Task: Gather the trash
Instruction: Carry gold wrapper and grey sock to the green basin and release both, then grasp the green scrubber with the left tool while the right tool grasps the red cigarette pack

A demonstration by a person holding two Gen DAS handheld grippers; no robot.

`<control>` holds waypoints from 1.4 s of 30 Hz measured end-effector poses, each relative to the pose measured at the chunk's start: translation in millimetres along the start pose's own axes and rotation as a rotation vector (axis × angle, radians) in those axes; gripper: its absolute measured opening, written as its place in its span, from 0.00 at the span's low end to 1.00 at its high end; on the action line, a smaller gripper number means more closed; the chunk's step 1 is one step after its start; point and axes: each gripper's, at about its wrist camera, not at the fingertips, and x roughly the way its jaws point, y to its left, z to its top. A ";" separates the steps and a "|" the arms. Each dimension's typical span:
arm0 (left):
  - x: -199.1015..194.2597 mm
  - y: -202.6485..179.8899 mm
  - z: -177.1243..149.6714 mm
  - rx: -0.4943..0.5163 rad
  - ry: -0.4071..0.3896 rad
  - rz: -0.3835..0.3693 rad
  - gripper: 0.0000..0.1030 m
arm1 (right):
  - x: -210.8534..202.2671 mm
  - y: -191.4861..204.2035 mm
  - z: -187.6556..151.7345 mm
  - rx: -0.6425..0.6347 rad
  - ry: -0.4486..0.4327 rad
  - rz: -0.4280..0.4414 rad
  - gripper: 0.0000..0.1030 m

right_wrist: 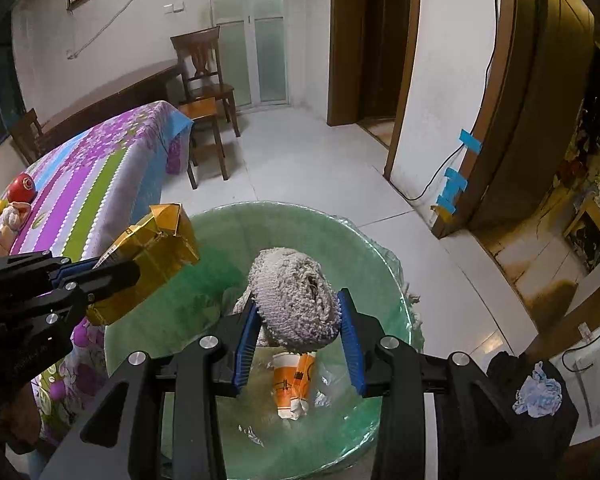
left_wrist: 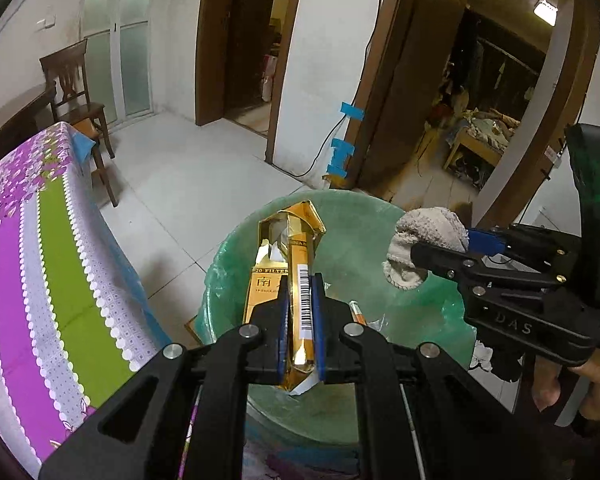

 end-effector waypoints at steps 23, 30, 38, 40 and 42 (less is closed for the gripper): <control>-45.5 12.7 -13.9 -0.001 -0.050 0.061 0.78 | -69.3 17.0 -23.2 0.040 -0.209 0.022 0.81; -103.7 41.8 -41.5 0.045 -0.086 0.077 0.81 | -105.0 76.2 -30.7 -0.024 -0.322 0.168 0.86; -175.2 128.4 -88.2 -0.010 -0.048 0.146 0.81 | -109.1 170.0 -41.1 -0.181 -0.316 0.369 0.86; -198.7 161.4 -102.6 -0.058 -0.051 0.189 0.81 | -105.4 192.2 -44.4 -0.216 -0.300 0.410 0.86; -220.7 190.7 -116.8 -0.094 -0.047 0.238 0.81 | -102.9 210.2 -47.5 -0.243 -0.289 0.432 0.86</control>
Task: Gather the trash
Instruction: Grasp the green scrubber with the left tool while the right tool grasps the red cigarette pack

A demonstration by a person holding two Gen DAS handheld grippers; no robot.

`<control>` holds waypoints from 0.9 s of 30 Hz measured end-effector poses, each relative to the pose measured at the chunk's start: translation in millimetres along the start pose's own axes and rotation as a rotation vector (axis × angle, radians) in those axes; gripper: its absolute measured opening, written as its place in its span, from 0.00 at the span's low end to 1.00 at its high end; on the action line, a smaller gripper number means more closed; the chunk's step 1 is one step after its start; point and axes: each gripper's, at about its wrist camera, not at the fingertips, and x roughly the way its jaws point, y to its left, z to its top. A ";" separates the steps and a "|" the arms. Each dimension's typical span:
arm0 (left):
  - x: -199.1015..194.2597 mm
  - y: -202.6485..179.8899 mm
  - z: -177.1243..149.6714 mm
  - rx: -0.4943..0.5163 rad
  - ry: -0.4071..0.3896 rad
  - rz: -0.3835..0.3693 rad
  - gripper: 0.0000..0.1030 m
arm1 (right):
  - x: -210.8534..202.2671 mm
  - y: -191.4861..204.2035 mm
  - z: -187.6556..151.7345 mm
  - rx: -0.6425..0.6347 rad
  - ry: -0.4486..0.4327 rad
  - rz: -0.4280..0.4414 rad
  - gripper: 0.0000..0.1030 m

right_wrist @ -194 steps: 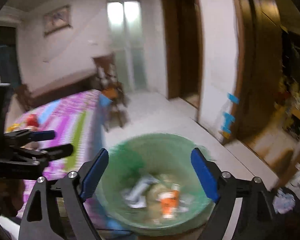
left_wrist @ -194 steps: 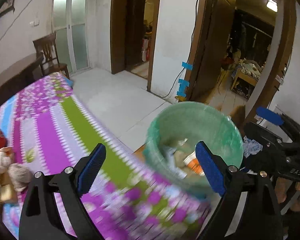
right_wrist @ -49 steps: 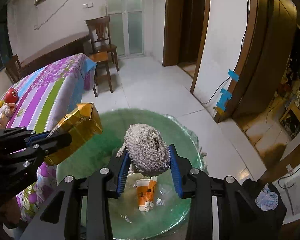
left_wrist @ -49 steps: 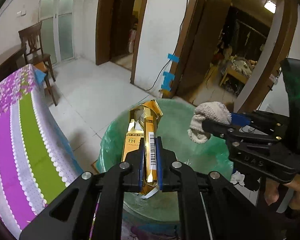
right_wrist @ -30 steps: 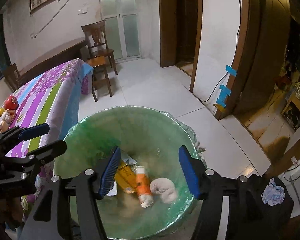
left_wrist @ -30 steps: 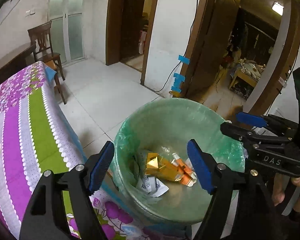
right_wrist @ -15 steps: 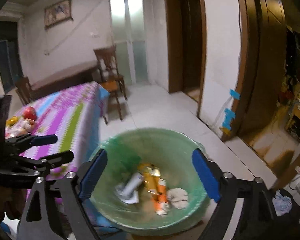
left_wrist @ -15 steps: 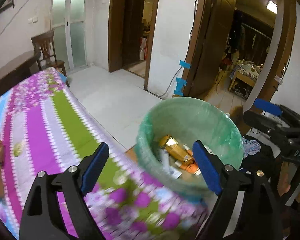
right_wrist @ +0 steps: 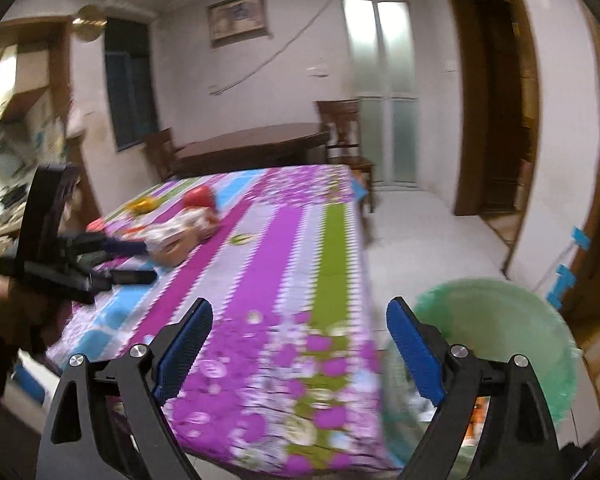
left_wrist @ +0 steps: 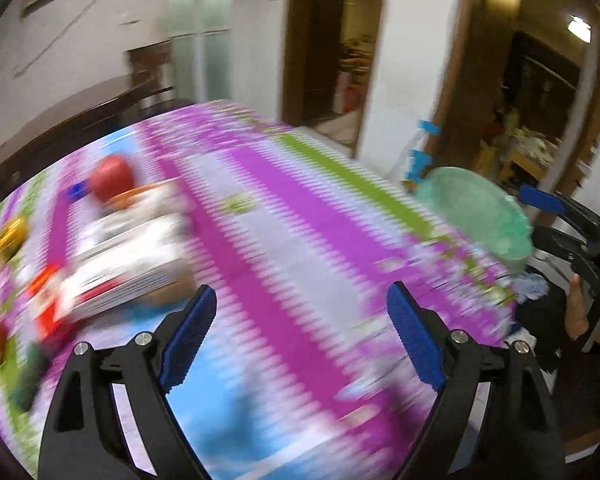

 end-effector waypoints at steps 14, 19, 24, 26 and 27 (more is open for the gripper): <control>-42.3 198.9 -61.9 -0.143 0.138 0.261 0.81 | 67.7 94.3 9.1 -0.125 0.119 0.202 0.86; -20.2 205.7 -68.6 -0.119 0.190 0.217 0.71 | 96.2 128.6 19.9 -0.185 0.166 0.257 0.86; -21.0 198.0 -75.3 -0.118 0.160 0.197 0.47 | 118.5 154.1 40.2 -0.210 0.186 0.309 0.86; -23.7 197.8 -77.7 -0.138 0.144 0.219 0.29 | 131.0 169.9 54.6 -0.215 0.188 0.336 0.85; -24.8 196.9 -78.6 -0.141 0.138 0.224 0.27 | 137.2 178.2 62.3 -0.218 0.186 0.351 0.85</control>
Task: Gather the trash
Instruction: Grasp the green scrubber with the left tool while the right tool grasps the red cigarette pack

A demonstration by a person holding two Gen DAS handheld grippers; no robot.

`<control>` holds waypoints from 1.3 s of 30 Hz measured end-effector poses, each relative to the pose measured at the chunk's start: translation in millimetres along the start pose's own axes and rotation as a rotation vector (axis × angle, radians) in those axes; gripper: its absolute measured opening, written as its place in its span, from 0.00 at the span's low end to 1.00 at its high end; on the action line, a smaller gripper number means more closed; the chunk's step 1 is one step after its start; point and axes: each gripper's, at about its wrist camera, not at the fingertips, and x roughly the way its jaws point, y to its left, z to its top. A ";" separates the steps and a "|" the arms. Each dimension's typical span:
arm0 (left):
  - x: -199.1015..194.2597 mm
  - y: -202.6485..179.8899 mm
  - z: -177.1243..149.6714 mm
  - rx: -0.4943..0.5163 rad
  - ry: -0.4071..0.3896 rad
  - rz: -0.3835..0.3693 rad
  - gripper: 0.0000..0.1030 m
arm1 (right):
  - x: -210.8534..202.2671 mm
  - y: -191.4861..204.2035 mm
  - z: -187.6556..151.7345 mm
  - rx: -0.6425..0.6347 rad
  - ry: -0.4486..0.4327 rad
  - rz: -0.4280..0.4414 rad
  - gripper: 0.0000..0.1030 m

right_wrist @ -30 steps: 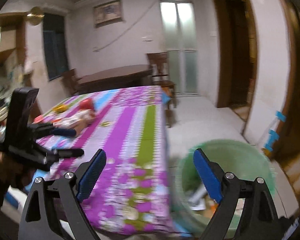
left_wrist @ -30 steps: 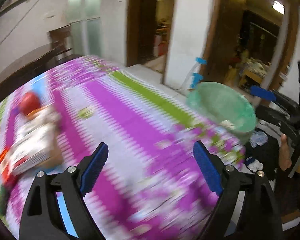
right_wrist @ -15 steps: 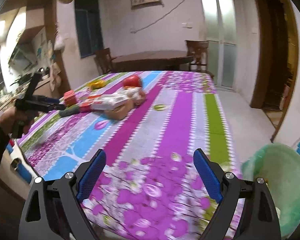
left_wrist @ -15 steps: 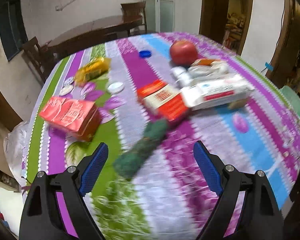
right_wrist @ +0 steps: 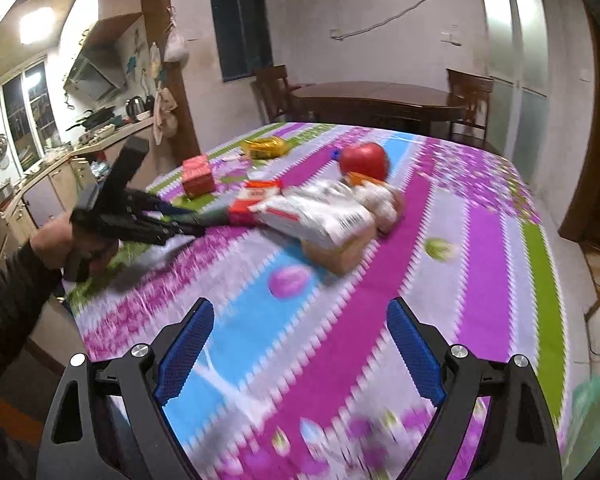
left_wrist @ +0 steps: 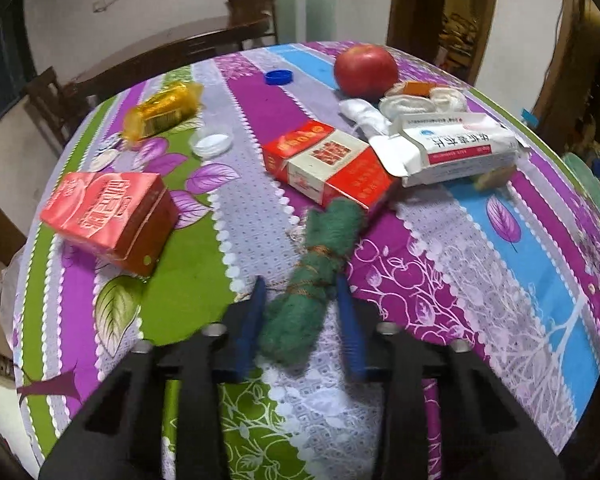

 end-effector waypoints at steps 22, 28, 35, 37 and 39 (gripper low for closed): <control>4.2 21.8 2.5 -0.115 -0.011 0.088 0.44 | 237.5 79.8 124.9 -0.139 0.319 -0.054 0.65; 0.3 25.0 -0.7 -0.109 -0.012 0.098 0.17 | 254.9 77.8 118.3 -0.147 0.351 -0.075 0.60; -7.3 27.6 -3.4 -0.144 -0.046 0.123 0.15 | 243.1 83.7 111.4 -0.157 0.272 -0.080 0.58; -14.7 30.0 -4.1 -0.174 -0.079 0.142 0.15 | 231.2 86.4 108.3 -0.144 0.225 -0.068 0.58; -24.6 32.5 -4.1 -0.206 -0.120 0.174 0.15 | 215.5 89.6 105.0 -0.128 0.166 -0.059 0.58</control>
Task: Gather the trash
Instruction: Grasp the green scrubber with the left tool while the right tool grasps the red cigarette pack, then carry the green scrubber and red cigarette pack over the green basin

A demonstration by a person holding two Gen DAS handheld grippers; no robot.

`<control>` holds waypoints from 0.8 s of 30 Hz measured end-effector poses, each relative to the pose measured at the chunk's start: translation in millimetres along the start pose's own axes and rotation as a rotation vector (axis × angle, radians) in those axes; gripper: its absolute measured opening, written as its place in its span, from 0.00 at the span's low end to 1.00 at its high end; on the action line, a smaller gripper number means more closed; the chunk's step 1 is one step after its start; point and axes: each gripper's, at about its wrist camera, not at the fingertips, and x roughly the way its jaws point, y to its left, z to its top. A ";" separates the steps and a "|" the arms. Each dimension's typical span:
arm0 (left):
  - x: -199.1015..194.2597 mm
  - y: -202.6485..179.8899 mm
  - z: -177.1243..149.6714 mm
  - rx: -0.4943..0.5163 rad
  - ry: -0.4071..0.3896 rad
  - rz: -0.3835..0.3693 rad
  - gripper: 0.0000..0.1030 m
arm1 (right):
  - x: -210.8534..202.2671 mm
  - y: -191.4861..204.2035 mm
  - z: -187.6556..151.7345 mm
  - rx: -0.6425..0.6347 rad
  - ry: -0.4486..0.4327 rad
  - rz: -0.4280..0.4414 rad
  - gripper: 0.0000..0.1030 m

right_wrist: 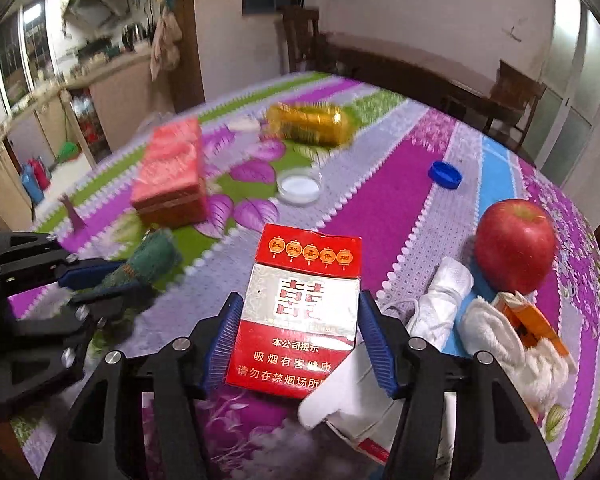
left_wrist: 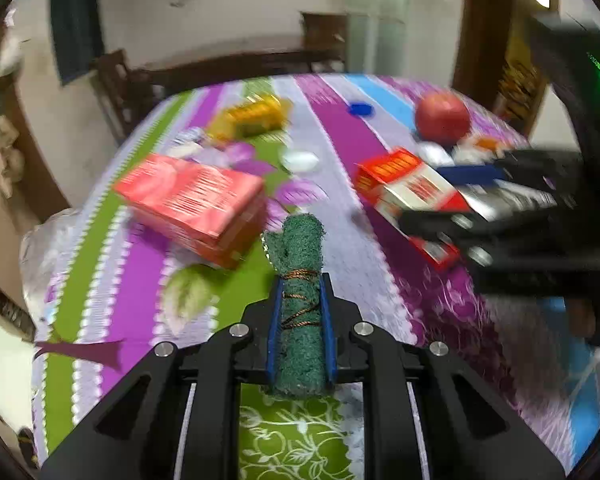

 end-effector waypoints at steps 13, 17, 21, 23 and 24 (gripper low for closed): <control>-85.9 -30.0 7.0 -0.094 -0.292 0.063 0.16 | -129.5 12.4 -53.9 0.097 -0.406 0.095 0.58; -101.8 -35.5 8.3 -0.108 -0.333 0.062 0.16 | -159.5 13.0 -65.0 0.115 -0.482 0.078 0.58; -117.6 -47.5 6.3 -0.114 -0.377 0.060 0.16 | -186.7 18.9 -76.1 0.079 -0.509 -0.153 0.58; -121.0 -57.0 6.5 -0.109 -0.389 0.050 0.16 | -198.0 20.7 -81.4 0.062 -0.516 -0.214 0.58; -122.1 -62.8 6.7 -0.102 -0.392 0.041 0.16 | -205.2 21.6 -85.3 0.052 -0.521 -0.244 0.58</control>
